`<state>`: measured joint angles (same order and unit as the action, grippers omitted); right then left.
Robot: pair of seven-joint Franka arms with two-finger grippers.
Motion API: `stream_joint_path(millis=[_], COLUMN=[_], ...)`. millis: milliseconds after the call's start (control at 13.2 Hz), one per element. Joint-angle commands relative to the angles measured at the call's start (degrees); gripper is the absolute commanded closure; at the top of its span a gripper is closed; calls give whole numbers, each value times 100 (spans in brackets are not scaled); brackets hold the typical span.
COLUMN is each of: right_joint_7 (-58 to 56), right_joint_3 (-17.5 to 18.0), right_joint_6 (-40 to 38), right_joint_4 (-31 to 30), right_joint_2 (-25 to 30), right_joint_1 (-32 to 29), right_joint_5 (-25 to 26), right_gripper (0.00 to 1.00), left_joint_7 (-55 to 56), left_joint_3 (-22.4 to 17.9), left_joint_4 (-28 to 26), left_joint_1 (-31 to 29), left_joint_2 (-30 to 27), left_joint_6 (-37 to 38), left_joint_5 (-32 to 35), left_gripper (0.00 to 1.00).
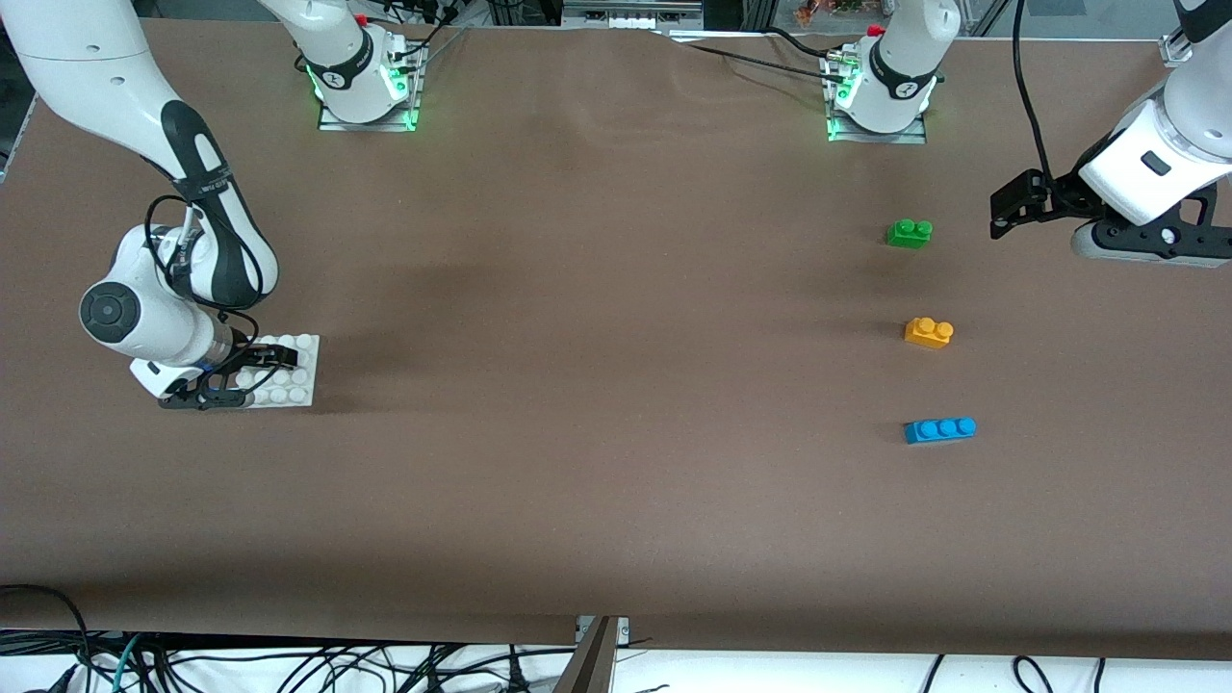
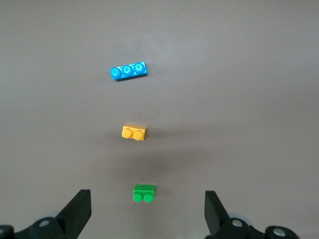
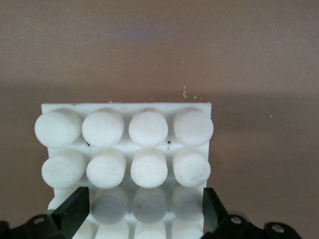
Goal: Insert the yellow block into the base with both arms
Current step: 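Slide the white base plate with the right gripper toward the table middle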
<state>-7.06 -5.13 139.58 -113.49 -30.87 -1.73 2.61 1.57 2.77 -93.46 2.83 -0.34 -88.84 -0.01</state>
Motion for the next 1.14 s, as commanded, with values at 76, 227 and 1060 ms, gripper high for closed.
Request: stream_joint_path(millis=[76, 227, 1060], right_joint_7=[21, 64, 609], right_joint_3=[29, 116, 556], right_joint_6=[314, 437, 605], right_joint_4=[-32, -32, 20], right_joint_2=[-244, -314, -420], right_joint_1=[15, 41, 243], right_joint_5=[-15, -24, -33], right_gripper=[0, 0, 0], left_joint_7=[18, 18, 18], left_joint_3=[39, 31, 39], left_joint_4=[108, 108, 108], left_joint_1=[-20, -20, -20], left_joint_2=[-1, -1, -1], left_joint_6=[104, 104, 95], left_joint_5=[80, 72, 72], left_gripper=[0, 0, 0])
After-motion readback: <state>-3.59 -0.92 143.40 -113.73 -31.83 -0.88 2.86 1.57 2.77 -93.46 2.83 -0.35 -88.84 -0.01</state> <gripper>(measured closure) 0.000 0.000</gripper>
